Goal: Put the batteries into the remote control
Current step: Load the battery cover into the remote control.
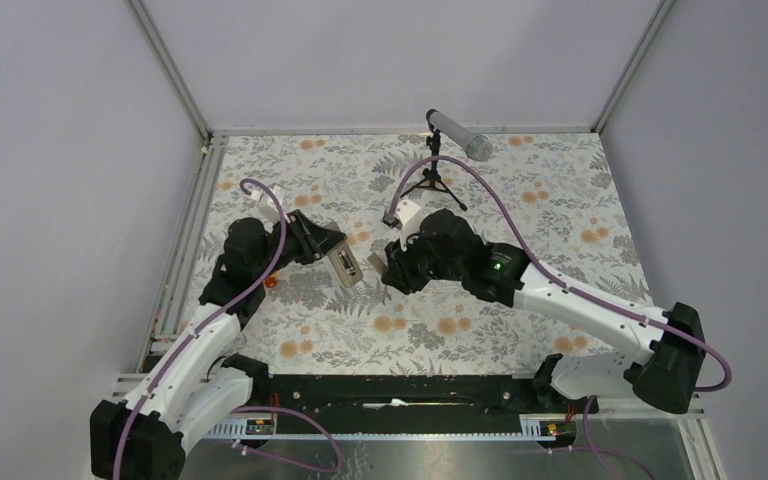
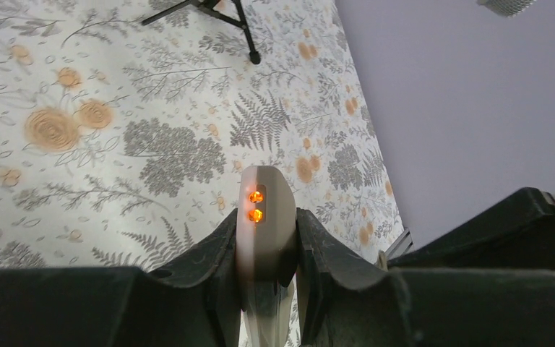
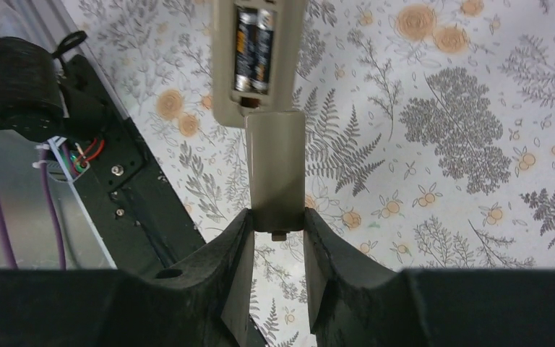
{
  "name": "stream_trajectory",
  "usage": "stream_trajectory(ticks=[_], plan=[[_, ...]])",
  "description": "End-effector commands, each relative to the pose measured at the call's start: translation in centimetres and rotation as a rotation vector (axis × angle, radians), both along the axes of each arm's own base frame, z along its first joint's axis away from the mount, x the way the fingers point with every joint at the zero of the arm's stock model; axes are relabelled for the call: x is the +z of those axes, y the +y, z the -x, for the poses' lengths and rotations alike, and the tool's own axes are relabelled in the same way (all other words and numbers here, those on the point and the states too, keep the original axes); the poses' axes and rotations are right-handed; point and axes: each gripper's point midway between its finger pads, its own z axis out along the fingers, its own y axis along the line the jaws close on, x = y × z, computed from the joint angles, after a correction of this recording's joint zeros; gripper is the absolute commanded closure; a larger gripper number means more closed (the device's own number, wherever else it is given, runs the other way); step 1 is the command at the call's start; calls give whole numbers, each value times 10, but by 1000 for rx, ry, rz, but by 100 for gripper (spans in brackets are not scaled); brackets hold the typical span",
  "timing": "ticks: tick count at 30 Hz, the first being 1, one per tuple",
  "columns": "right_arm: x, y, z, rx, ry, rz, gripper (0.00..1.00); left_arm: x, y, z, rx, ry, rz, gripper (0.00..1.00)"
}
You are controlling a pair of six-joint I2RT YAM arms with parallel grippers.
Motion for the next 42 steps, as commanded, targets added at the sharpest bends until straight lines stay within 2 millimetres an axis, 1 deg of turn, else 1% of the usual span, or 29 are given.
stream_trajectory(ticks=[1, 2, 5, 11, 16, 29, 33, 42], plan=[[40, 11, 7, 33, -59, -107, 72, 32, -13, -13, 24, -143, 49, 100], [44, 12, 6, 29, -53, -101, 72, 35, -17, -12, 21, -151, 57, 100], [45, 12, 3, -5, -23, -64, 74, 44, -26, -10, 31, -184, 76, 100], [46, 15, -4, -83, 42, -23, 75, 56, -29, -10, 79, -223, 96, 100], [45, 19, -9, -100, 46, -19, 74, 56, -32, -9, 73, -212, 105, 100], [33, 28, -16, -105, 72, 42, 74, 60, -43, -4, 34, -197, 133, 100], [30, 28, -17, -110, 76, 62, 74, 61, -45, -2, 18, -202, 140, 100], [31, 25, -21, -127, 61, 72, 74, 59, -47, 0, 4, -190, 138, 100]])
